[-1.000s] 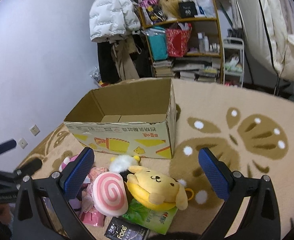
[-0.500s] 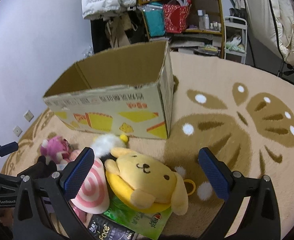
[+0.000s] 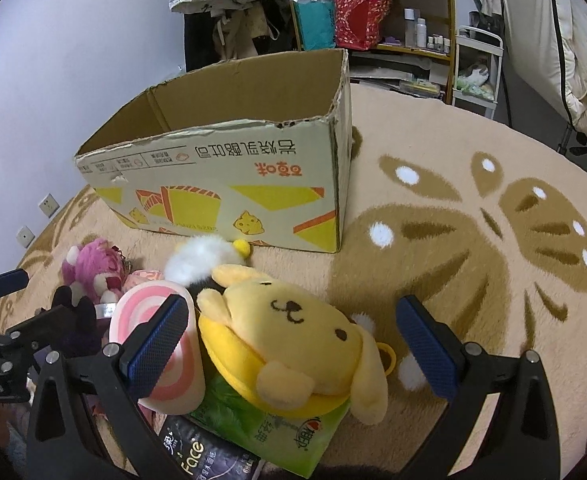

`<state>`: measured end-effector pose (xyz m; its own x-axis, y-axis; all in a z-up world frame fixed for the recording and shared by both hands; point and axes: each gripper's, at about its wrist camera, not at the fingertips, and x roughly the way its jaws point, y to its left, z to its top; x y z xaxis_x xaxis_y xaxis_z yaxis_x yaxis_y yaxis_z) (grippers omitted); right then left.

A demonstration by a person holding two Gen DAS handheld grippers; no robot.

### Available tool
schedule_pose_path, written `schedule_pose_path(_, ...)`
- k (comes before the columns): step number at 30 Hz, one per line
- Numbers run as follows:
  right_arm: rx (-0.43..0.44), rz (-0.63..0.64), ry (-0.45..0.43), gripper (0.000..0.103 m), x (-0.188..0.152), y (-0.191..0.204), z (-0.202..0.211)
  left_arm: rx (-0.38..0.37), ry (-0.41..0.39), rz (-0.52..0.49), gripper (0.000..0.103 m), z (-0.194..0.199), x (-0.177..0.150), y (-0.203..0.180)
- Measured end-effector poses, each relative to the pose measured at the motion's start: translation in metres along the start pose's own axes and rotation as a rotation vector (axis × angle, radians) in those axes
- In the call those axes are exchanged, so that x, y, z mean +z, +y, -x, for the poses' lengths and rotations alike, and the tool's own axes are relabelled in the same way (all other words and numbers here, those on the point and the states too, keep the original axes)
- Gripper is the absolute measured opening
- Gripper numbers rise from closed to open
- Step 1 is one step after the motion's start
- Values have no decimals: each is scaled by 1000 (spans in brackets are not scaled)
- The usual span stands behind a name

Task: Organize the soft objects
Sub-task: 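Close the right gripper on the yellow plush dog while the left grips the purple plush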

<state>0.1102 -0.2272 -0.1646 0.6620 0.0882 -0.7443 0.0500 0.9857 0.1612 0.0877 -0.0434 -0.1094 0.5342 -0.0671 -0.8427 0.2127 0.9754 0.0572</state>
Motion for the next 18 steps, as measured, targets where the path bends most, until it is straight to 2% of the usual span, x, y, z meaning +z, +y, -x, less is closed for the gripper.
schedule_pose_path(8, -8, 12, 28, 100, -4, 2, -7, 0, 66, -2, 103, -12, -6, 0)
schedule_pose_path(11, 9, 13, 44, 91, -5, 2, -10, -7, 103, 5, 103, -18, -9, 0)
schedule_pose_path(12, 13, 12, 53, 91, -6, 3, -11, -9, 110, 4, 101, -20, -10, 1)
schedule_pose_path(15, 19, 5, 66, 90, -8, 2, -13, -17, 146, -8, 86, -26, -13, -1)
schedule_pose_path(18, 28, -9, 68, 86, -7, -1, -13, -29, 161, -10, 79, -28, -15, -3)
